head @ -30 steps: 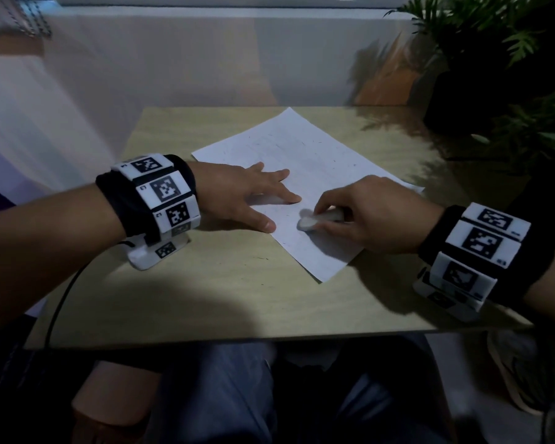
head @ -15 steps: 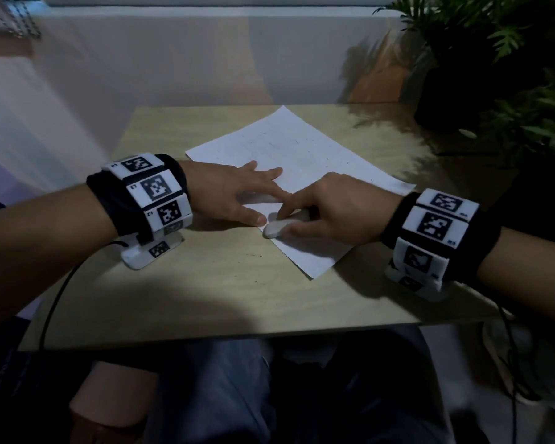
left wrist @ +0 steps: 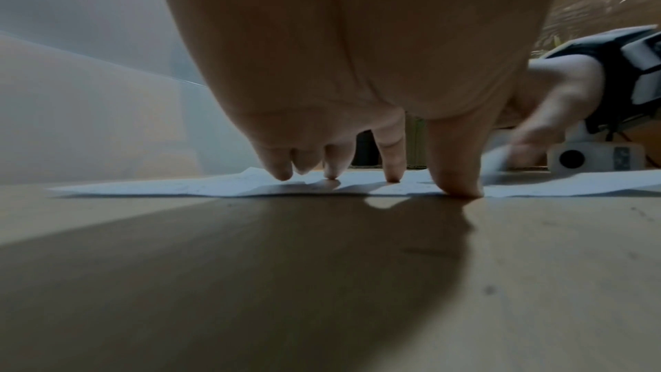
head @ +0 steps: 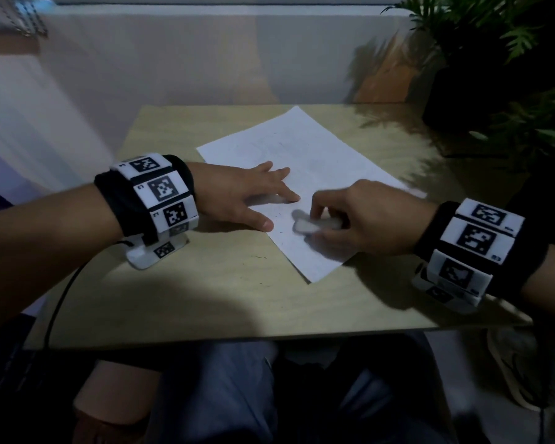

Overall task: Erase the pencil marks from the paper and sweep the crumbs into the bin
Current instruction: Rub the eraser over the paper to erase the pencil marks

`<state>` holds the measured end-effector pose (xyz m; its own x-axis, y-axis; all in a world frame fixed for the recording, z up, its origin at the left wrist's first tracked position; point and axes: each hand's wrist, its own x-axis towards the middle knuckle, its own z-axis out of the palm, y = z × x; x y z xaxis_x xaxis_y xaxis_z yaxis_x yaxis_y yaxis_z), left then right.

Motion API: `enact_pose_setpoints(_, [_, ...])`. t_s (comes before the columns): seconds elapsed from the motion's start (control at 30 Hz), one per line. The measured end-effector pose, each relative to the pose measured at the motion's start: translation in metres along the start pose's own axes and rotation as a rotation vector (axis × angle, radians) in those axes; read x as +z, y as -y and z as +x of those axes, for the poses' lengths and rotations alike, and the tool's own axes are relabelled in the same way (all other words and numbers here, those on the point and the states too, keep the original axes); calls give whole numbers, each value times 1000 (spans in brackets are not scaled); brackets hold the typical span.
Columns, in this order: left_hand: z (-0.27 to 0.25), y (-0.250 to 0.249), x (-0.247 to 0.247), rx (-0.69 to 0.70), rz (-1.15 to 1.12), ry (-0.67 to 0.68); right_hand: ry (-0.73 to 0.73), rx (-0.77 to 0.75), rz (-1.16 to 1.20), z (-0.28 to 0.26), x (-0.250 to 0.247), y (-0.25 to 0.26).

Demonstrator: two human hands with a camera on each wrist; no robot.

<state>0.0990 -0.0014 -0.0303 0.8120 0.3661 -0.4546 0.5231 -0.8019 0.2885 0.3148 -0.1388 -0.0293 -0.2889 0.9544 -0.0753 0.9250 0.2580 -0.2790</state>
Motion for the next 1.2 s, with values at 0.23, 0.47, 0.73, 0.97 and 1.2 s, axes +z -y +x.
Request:
enact_pose_setpoints(0.23, [3, 1, 1, 49, -15, 25, -141, 50, -141, -4, 1, -6])
enact_pose_setpoints(0.47, [3, -6, 1, -10, 35, -15, -38, 16, -9, -3, 0, -2])
enact_pose_setpoints(0.73, [3, -10, 0, -61, 51, -30, 57, -15, 83, -2, -2, 4])
enact_pose_setpoints(0.97, [4, -10, 0, -66, 68, -33, 66, -47, 59, -6, 1, 9])
enact_pose_setpoints(1.2, [4, -14, -1, -117, 128, -48, -121, 59, -63, 1, 5, -2])
